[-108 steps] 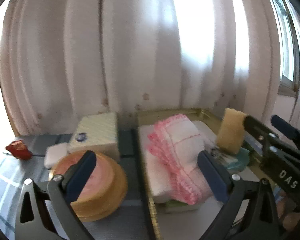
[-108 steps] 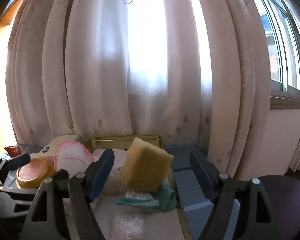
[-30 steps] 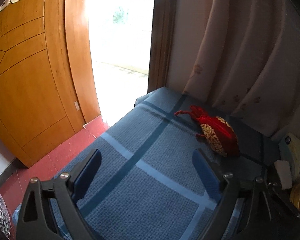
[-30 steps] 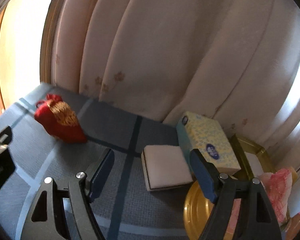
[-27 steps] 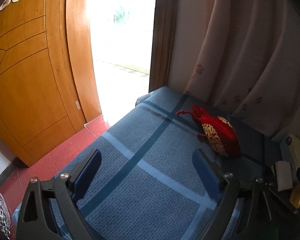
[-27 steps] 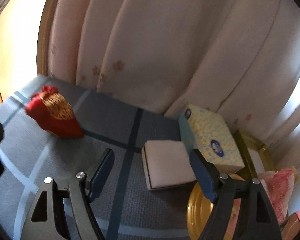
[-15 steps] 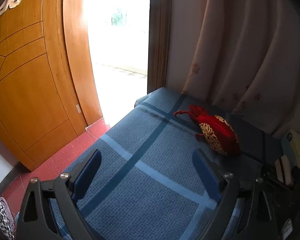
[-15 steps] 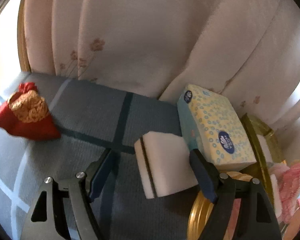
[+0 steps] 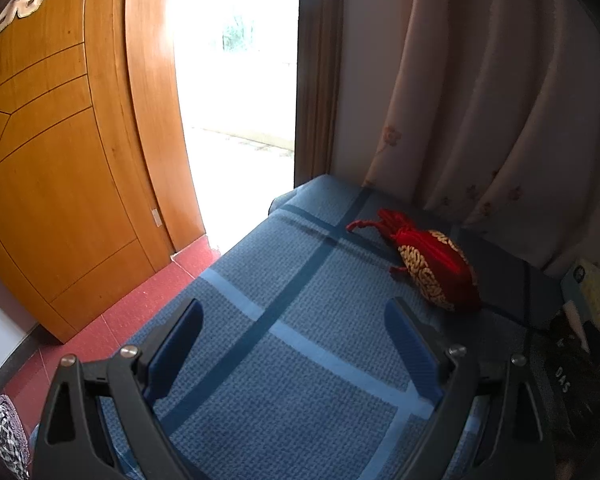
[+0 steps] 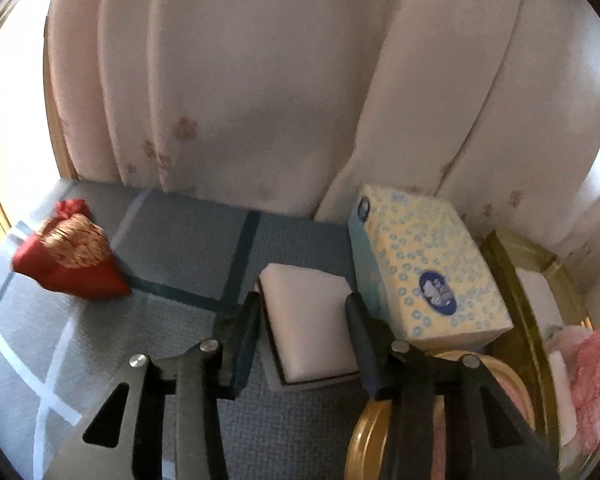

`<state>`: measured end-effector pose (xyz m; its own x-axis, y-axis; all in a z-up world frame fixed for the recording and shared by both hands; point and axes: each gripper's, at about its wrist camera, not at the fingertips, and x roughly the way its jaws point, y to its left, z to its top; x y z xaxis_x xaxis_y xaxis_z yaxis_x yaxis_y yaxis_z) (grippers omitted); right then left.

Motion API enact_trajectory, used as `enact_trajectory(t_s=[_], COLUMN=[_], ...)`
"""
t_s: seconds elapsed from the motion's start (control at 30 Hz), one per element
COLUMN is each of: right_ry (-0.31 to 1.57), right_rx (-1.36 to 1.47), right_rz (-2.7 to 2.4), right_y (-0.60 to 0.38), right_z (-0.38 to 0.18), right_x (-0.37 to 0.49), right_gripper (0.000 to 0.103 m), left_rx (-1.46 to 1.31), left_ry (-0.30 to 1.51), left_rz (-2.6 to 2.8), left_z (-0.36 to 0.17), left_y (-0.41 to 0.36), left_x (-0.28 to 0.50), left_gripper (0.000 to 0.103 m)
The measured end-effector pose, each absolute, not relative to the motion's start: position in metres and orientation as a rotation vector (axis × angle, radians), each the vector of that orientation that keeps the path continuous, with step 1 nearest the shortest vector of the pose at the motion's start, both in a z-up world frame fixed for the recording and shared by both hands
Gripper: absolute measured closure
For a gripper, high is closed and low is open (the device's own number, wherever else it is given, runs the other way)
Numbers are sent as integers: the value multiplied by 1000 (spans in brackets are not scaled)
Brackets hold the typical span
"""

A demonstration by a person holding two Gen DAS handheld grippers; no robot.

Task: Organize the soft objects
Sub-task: 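Close the right tool on the white melamine sponge and lift it, then grasp the red drawstring pouch with the left tool and lift it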

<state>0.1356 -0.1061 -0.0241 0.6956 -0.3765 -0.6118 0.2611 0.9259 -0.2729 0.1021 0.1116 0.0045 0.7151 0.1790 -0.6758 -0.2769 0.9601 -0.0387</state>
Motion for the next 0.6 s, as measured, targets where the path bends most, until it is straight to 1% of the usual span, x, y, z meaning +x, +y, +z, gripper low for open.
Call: enact_trajectory(t_s=[0.17, 0.23, 0.43, 0.6], right_ry=[479, 459, 385, 341], right_rx=[-309, -285, -169, -130], right_rz=[-240, -171, -45, -68], right_y=[-62, -60, -81, -91], right_z=[-5, -3, 7, 10], right_x=[95, 85, 57, 52], right_gripper=[58, 58, 58, 58], left_rx=[-136, -133, -113, -63], left_ry=[737, 744, 764, 724], left_rz=[255, 253, 200, 186], left_z=[3, 2, 1, 14], left_y=[111, 111, 104, 82], left_x=[103, 105, 111, 126], left_gripper=[10, 13, 13, 13])
